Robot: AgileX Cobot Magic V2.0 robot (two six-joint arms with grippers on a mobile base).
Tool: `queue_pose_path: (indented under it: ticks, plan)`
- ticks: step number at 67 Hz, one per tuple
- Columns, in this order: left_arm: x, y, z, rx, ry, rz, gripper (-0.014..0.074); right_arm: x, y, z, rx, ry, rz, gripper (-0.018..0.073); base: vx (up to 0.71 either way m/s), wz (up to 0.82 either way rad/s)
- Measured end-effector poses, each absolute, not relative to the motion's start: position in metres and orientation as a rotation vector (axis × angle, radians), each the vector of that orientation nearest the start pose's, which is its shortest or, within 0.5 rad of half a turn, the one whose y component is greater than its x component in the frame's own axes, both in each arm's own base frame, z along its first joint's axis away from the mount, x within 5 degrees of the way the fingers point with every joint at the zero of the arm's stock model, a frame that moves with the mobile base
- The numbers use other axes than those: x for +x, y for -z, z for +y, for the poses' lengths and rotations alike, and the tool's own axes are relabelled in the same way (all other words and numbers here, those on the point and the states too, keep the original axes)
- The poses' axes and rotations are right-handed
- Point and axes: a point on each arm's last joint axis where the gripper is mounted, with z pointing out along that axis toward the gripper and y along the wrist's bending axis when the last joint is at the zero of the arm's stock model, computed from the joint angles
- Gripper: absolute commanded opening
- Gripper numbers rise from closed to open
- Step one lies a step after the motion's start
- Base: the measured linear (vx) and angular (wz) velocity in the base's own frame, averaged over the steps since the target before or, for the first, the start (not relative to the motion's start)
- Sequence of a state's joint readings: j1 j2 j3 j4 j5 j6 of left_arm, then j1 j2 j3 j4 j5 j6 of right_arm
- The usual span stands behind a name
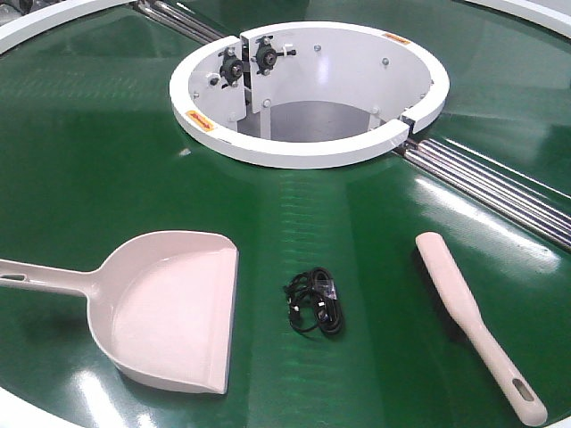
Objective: Clean and inspect green conveyor with broom and dustpan
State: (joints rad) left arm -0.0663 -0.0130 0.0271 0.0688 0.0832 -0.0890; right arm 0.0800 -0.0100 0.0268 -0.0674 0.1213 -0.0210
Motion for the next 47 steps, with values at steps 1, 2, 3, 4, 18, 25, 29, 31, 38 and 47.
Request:
queue_pose_path:
  ticks: [1, 2, 3, 4, 18, 25, 29, 31, 38, 47]
  plan:
    - [0.0565, -0.1972, -0.0032, 0.032, 0.063, 1.581, -0.0007, 0.0566, -0.1936, 0.0038, -0.130, 0.013, 1.616, -0.0009, 0.00, 0.00]
    - [0.0565, -0.1972, -0.0032, 0.032, 0.063, 1.581, -0.0007, 0.0566, -0.1936, 0.0038, -0.130, 0.013, 1.616, -0.0009, 0.00, 0.00]
    - [0.0565, -0.1972, -0.0032, 0.032, 0.063, 1.581, -0.0007, 0.0566, -0.1936, 0.0038, -0.130, 0.013, 1.616, -0.0009, 0.00, 0.00]
    - [0.0565, -0.1972, -0.0032, 0.032, 0.063, 1.581, -0.0007, 0.0566, -0.1936, 0.0038, -0.130, 0.013, 1.616, -0.0009, 0.00, 0.00]
    - [0.0565, -0.1972, -0.0032, 0.032, 0.063, 1.581, -0.0007, 0.0566, -0.1936, 0.0038, -0.130, 0.013, 1.616, -0.0009, 0.00, 0.00]
    - [0.0565, -0.1972, -0.0032, 0.032, 0.063, 1.581, -0.0007, 0.0566, -0.1936, 0.0038, -0.130, 0.013, 1.616, -0.0009, 0.00, 0.00]
    - [0.0565, -0.1972, -0.0032, 0.032, 0.063, 1.581, -0.0007, 0.0566, -0.1936, 0.0038, -0.130, 0.013, 1.616, -0.0009, 0.00, 0.00]
    - [0.0565, -0.1972, -0.0032, 0.032, 0.063, 1.581, -0.0007, 0.0566, -0.1936, 0.0038, -0.130, 0.013, 1.616, -0.0009, 0.00, 0.00]
    - [0.0565, -0.1972, -0.0032, 0.032, 0.063, 1.581, -0.0007, 0.0566, -0.1936, 0.0038, -0.130, 0.013, 1.616, -0.0009, 0.00, 0.00]
    - [0.0565, -0.1972, -0.0032, 0.032, 0.063, 1.581, -0.0007, 0.0566, -0.1936, 0.0038, -0.130, 0.013, 1.616, -0.0009, 0.00, 0.00]
